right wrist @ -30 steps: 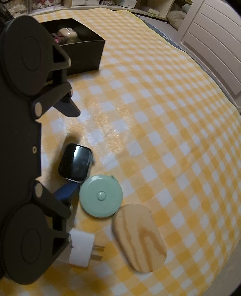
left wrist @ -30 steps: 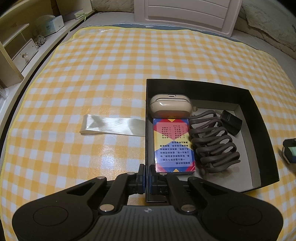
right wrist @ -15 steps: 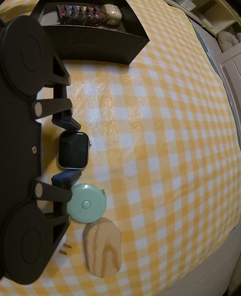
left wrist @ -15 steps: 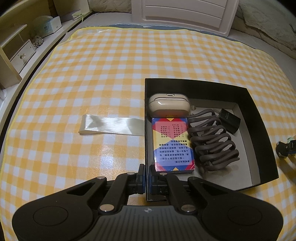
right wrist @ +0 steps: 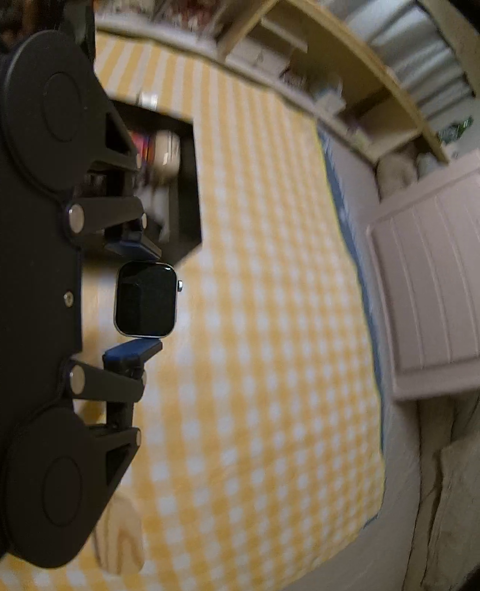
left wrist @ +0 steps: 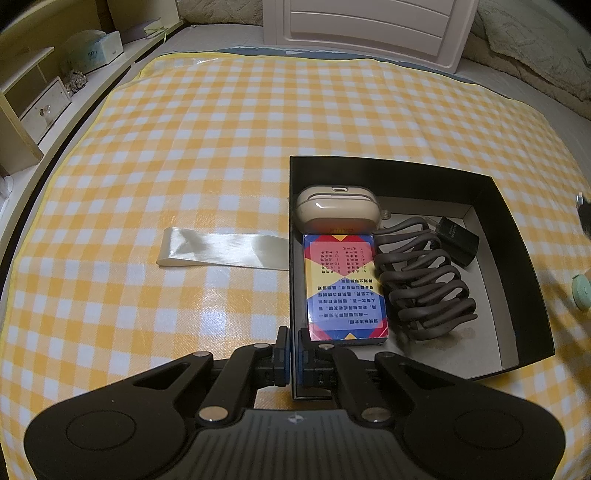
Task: Organize rigid objects
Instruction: 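Lower the smartwatch into the black box beside the charger, release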
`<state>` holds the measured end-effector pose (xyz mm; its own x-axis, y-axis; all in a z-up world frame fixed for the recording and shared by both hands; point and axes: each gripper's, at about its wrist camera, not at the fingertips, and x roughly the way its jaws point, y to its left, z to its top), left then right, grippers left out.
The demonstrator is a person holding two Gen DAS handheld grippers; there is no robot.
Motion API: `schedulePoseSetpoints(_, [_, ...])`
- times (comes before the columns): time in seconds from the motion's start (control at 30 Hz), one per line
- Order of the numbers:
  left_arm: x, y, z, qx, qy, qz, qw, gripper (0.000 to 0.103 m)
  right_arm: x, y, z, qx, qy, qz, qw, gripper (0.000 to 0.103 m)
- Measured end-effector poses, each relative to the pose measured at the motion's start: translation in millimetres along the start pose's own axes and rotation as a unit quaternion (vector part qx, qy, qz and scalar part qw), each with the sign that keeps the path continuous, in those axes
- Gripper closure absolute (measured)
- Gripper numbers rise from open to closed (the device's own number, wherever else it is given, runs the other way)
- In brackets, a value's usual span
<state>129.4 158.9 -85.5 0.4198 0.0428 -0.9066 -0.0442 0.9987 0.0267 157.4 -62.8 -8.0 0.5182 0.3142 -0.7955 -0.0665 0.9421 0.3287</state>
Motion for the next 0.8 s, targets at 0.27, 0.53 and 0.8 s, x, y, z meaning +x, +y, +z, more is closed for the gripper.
schedulePoseSetpoints(0.27, [-1.0,-1.0,-0.9,0.000,-0.001,-0.001,1.0000,0.100,27.7,51.6,-12.9,-0.024,0.048,0.023,0.998,0.056])
schedulePoseSetpoints(0.53, [-6.8,-1.1,-4.9,-0.004,-0.004,-0.008,1.0000,0.100,57.5,76.6,-24.4,-0.044,0.080,-0.014,0.996,0.056])
schedulePoseSetpoints(0.8, [-10.7,-0.8,-5.8,-0.003,-0.005,-0.011,0.9999,0.100,82.0,89.2,-30.2,-0.063,0.090,-0.070,0.991,0.056])
